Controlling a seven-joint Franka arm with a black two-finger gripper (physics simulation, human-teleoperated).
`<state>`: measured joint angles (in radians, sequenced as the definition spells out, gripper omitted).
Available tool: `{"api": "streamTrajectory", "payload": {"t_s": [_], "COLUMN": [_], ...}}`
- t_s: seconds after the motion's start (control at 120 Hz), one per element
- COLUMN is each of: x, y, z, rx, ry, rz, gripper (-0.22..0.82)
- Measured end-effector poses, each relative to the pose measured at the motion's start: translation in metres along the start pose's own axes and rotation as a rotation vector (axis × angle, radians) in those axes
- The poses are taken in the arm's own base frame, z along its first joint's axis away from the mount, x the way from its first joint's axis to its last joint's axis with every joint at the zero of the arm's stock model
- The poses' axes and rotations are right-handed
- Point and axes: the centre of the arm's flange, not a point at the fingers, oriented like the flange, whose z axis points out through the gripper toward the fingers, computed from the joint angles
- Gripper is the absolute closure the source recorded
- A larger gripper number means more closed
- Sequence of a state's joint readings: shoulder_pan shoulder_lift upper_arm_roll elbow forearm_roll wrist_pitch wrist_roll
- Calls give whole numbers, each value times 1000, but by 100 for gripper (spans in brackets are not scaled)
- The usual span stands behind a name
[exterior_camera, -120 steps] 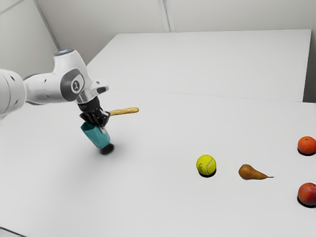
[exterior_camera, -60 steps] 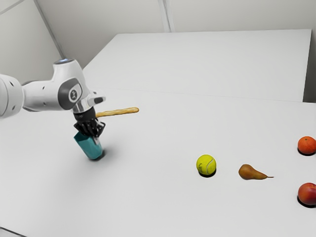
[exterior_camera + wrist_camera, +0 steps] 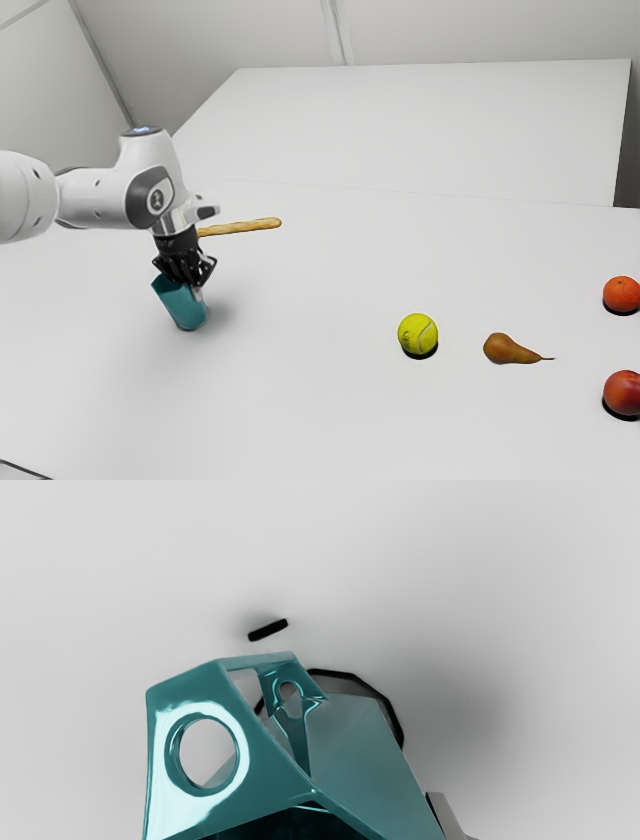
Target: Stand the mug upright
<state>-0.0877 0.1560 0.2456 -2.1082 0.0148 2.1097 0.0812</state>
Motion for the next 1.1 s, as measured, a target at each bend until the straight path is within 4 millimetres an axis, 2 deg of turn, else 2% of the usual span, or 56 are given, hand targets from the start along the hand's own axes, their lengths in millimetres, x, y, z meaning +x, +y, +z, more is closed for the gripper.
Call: {"api": "streamTrajectory", "payload": {"t_s": [0.108, 0.308, 0.475, 0.742, 1.1], "x": [0, 2, 7, 8, -4], "y": [0, 3, 5, 3, 1], "z": [2, -3, -21, -83, -224], "rx": [3, 12, 10, -26, 39], "ry": [-4, 4, 35, 110, 202], "rz": [-2, 15, 24, 18, 59], "gripper": [78, 36, 17, 5, 1]}}
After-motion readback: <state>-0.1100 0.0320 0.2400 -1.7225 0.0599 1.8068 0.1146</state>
